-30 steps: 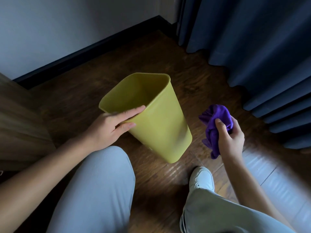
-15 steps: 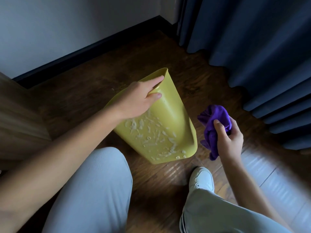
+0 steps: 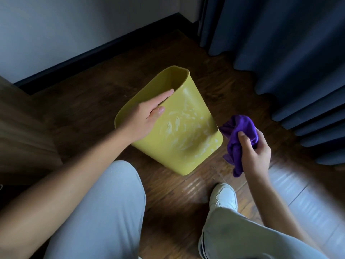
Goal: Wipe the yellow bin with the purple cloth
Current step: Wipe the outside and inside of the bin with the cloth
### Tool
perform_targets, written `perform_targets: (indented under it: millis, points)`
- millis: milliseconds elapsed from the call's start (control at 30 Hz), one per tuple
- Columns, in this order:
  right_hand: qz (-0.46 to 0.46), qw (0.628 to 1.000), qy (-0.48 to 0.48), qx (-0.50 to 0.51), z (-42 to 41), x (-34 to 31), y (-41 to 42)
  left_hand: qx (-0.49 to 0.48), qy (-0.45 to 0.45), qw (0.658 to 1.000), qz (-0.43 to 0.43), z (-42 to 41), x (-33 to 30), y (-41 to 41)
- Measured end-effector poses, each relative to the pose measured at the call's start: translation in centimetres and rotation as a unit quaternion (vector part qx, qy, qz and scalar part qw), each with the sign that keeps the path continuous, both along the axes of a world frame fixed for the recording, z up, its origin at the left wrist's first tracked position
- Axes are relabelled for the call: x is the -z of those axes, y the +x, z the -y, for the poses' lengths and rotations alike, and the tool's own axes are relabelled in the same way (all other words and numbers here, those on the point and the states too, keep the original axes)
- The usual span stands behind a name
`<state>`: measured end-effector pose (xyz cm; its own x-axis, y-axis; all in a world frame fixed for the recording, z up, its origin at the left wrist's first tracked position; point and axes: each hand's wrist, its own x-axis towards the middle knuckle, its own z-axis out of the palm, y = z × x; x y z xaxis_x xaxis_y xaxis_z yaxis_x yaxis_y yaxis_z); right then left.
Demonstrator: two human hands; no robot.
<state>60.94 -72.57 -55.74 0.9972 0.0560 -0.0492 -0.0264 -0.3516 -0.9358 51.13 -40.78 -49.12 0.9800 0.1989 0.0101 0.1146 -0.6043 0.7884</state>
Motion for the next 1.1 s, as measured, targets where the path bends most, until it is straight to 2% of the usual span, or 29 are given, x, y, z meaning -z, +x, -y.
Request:
perform_targets:
  millis: [200,433,600,800,1000,1100]
  points:
    - [0.007,1.0,-0.01,-0.012,-0.2,0.0,-0.6,-0.039,-0.032,0.998,-0.035,1.4,-0.7,1.6]
    - [0.012,0.999,-0.027,0.025,-0.6,-0.5,-0.4,-0.064,-0.123,0.987,-0.082,0.8,0.5,0.9]
    - [0.063,0.995,-0.025,-0.072,-4.3,-2.8,1.5,-0.088,-0.161,0.979,-0.092,0.3,1.5,0.1]
    - [0.124,0.956,-0.092,-0.248,-12.8,-6.1,4.1,-0.117,-0.167,0.976,-0.082,-0.2,2.8,0.6]
    - [0.186,0.931,-0.171,-0.265,-17.7,-2.5,0.5,-0.13,-0.162,0.975,-0.072,-1.3,3.3,0.0]
    - [0.205,0.908,-0.245,-0.272,-18.6,-0.5,-1.0,-0.127,-0.168,0.976,-0.057,-1.4,3.6,-0.1]
